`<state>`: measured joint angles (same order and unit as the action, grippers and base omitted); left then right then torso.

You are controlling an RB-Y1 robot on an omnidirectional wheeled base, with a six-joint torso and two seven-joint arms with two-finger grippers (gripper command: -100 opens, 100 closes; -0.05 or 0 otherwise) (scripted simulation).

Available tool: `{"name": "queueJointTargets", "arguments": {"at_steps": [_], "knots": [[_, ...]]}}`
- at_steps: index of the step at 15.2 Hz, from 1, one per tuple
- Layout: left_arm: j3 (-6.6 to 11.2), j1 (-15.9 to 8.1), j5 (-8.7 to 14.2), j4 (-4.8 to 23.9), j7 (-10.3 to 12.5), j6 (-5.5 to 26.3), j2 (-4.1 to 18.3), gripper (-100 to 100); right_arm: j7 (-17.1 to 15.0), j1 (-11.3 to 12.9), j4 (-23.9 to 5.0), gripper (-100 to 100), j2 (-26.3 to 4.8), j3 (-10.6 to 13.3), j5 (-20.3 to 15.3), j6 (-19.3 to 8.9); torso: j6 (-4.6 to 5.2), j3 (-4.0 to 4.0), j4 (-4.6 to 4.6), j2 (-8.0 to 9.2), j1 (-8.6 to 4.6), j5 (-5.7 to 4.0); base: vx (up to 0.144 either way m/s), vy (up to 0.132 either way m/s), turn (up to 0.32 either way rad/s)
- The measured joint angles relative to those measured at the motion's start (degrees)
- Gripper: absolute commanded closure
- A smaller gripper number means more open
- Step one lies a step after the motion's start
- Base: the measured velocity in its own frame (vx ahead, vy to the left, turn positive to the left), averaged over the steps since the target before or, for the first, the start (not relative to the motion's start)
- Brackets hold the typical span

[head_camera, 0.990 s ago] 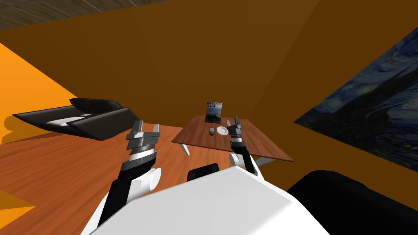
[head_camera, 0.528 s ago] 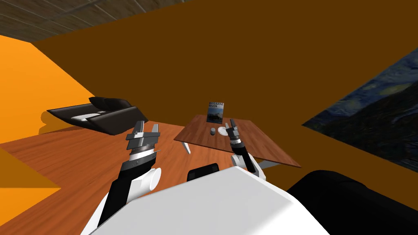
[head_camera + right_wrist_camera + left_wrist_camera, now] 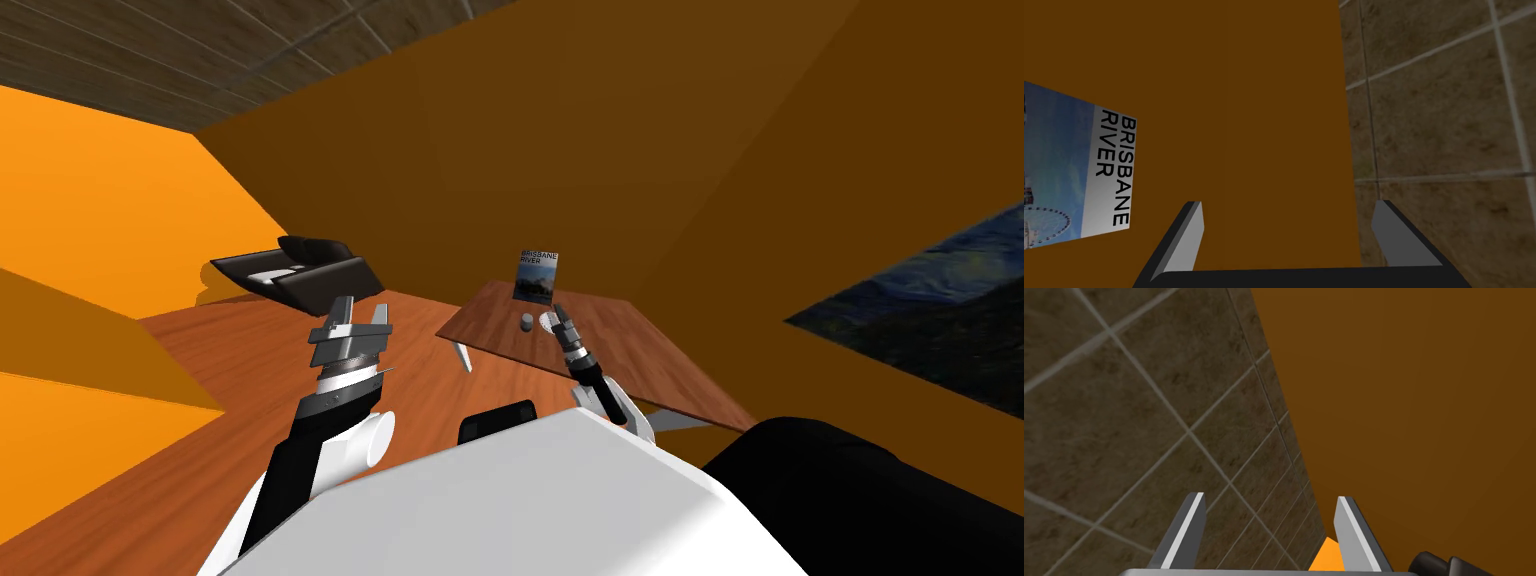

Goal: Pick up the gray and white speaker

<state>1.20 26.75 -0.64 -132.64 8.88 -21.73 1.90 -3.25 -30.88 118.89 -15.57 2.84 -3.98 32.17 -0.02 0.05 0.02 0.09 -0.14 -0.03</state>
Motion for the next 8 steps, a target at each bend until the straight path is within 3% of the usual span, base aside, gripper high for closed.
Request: {"name": "queueJointTargets", "arguments": {"at_steps": [8], "knots": [[0.00,0.0,0.0,0.0,0.0,0.0,0.0,0,0.1,0.9,-9.3,-100,-7.2,1.0,-3.3,3.3,-0.02,-0.03,-0.01,-0.05,0.04,0.01,-0.017,-0.011,0.194]]}}
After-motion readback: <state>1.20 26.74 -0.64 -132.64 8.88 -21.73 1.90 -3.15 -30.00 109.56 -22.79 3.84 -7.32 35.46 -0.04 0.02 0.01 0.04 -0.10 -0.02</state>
